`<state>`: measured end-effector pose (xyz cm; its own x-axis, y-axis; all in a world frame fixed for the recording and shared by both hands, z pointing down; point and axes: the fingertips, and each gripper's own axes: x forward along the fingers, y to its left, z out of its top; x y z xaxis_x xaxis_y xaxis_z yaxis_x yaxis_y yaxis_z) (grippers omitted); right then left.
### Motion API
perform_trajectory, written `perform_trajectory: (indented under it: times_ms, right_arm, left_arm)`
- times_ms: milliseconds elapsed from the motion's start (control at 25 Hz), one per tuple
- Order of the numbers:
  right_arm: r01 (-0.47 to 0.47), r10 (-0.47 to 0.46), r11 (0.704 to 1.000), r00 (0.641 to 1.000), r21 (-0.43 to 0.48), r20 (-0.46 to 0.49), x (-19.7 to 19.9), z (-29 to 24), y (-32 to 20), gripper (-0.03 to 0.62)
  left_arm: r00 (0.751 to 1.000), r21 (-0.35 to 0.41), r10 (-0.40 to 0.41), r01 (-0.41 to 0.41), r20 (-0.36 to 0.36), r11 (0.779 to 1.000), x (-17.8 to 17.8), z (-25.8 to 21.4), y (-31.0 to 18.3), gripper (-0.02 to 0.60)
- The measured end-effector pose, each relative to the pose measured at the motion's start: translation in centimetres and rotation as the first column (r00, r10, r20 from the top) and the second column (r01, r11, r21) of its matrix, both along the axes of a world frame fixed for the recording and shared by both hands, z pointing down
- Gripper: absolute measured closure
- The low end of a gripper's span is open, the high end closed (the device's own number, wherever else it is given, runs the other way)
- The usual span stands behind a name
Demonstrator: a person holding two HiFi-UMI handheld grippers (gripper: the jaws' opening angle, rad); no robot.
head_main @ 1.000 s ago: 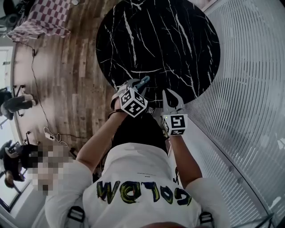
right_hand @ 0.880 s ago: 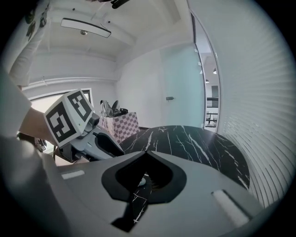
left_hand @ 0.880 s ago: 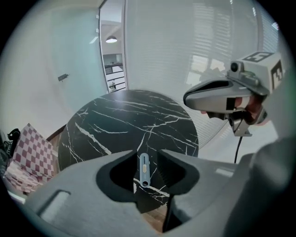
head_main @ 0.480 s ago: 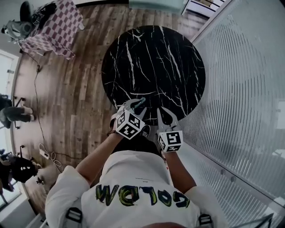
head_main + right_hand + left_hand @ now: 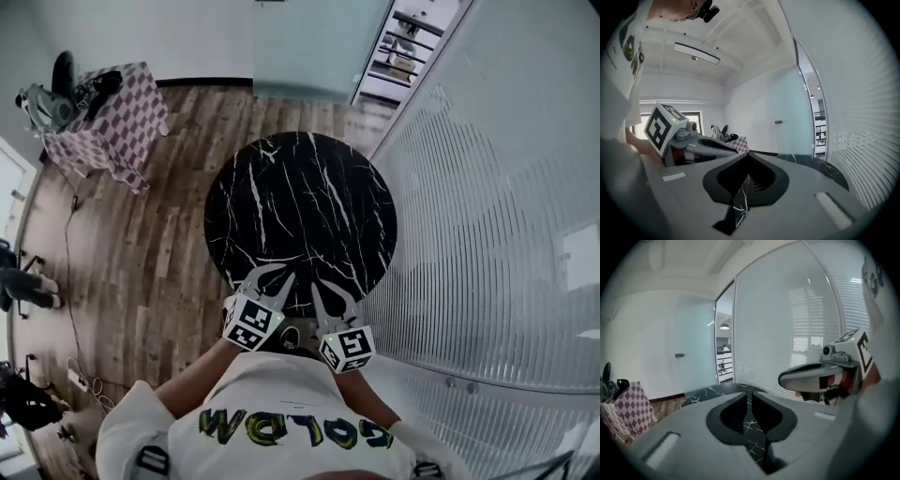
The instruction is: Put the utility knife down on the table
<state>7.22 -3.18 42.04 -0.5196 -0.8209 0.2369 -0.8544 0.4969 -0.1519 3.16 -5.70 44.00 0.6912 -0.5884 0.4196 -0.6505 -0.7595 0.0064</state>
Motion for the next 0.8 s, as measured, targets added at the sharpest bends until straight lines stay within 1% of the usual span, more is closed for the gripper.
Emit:
perform_trajectory:
  times_ms: [80,160,400,480,640,720,800]
  right_arm:
    - [0.003,-0.004,1.0,1.0,0.015,0.009,0.0,-1.3,0.5,0.591]
    - [0.006,-0.007,0.999,1.0,0.035,0.007,0.3,-2.4,0.5,0.591]
    - [0.051,-0.053,0.996,0.998,0.069,0.037,0.5,-5.1,1.4,0.591]
    - [0.059,-0.062,0.995,0.997,0.085,0.039,0.5,-5.9,1.9,0.592]
    - [0.063,-0.068,0.991,0.997,0.118,0.04,0.6,-7.6,2.2,0.592]
    - [0.071,-0.078,0.989,0.996,0.129,0.049,0.6,-8.2,2.5,0.592]
    - [0.089,-0.097,0.986,0.994,0.143,0.052,0.3,-8.7,2.8,0.592]
  left_arm:
    - [1.0,0.027,-0.002,0.002,-0.013,1.0,-0.2,-1.2,0.6,0.559]
    - [0.999,0.058,0.0,0.003,-0.046,0.998,-0.1,-2.7,0.7,0.577]
    - [0.992,0.102,0.045,-0.033,-0.121,0.994,0.5,-5.9,2.2,0.578]
    - [0.985,0.119,0.047,-0.027,-0.167,0.993,0.4,-7.0,2.6,0.578]
    - [0.963,0.156,0.054,-0.012,-0.264,0.988,0.3,-9.7,3.1,0.578]
    - [0.954,0.164,0.059,-0.01,-0.293,0.986,0.4,-10.5,3.4,0.578]
    - [0.951,0.157,0.059,-0.011,-0.303,0.988,0.6,-10.6,3.6,0.578]
